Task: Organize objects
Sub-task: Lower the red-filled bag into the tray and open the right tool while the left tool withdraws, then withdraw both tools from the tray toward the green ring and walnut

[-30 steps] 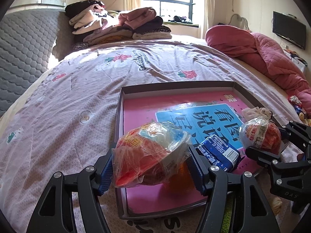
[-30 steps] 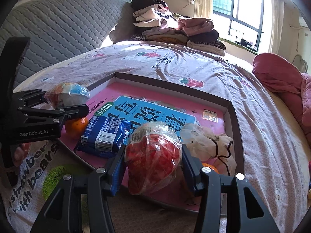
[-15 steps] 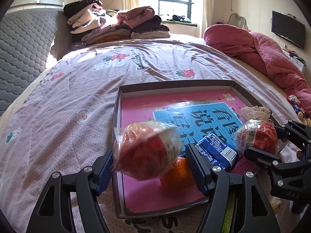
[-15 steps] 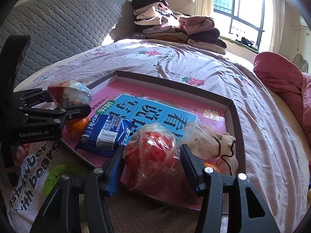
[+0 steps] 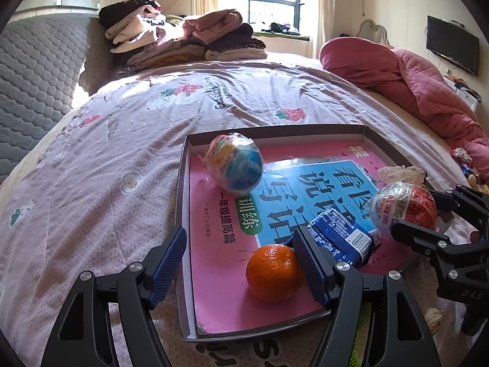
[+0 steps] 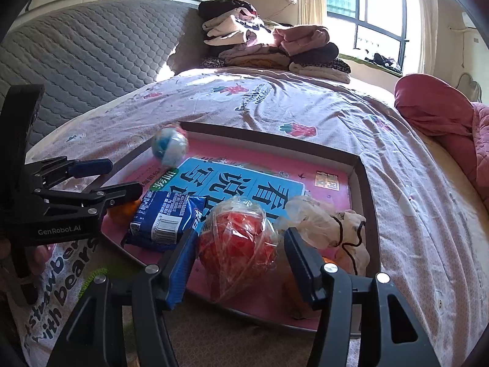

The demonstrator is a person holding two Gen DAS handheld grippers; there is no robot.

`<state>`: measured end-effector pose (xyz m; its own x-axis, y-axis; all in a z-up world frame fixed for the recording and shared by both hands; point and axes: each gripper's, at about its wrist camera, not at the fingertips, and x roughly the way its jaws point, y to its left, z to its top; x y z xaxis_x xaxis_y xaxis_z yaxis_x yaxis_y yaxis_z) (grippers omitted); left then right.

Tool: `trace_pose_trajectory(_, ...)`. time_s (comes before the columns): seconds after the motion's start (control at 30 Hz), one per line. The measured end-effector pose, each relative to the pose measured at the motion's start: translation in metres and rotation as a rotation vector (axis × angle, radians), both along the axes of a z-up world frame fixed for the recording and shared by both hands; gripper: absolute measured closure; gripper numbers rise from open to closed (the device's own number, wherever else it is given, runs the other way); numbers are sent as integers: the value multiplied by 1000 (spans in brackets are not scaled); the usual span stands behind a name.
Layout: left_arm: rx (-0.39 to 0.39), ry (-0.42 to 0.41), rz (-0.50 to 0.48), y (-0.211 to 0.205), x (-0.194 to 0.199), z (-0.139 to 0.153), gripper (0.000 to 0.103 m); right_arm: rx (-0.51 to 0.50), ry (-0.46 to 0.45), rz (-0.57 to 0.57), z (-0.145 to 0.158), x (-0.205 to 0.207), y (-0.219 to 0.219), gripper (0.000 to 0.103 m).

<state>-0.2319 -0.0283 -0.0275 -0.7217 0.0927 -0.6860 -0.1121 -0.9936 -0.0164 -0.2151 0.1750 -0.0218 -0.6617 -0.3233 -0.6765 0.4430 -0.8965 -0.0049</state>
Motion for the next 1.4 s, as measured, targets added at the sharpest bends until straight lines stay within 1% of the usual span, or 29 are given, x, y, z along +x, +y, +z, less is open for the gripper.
trace_pose_trajectory(0.63,-1,0,-4,1,1,1,29,-20,12,-13,7,0,6,44)
trace_pose_trajectory(0.77,5,5,-6,1,2,3,29,-36,34,-22,11,0,9,44)
trace_pose_trajectory(0.9,8,12,-7,1,2,5,29,-58,46,-50,15,-2,15,39)
trace_pose_trajectory(1.17,25,21,-13,2,6,13,29,-82,56,-55,21,-1,20,38)
trace_pose_trajectory(1.3,31,31,-17,3,10,19,29,-87,55,-51,23,0,20,35)
trace_pose_trajectory(1.4,30,37,-20,4,12,22,29,-88,56,-48,24,1,20,35)
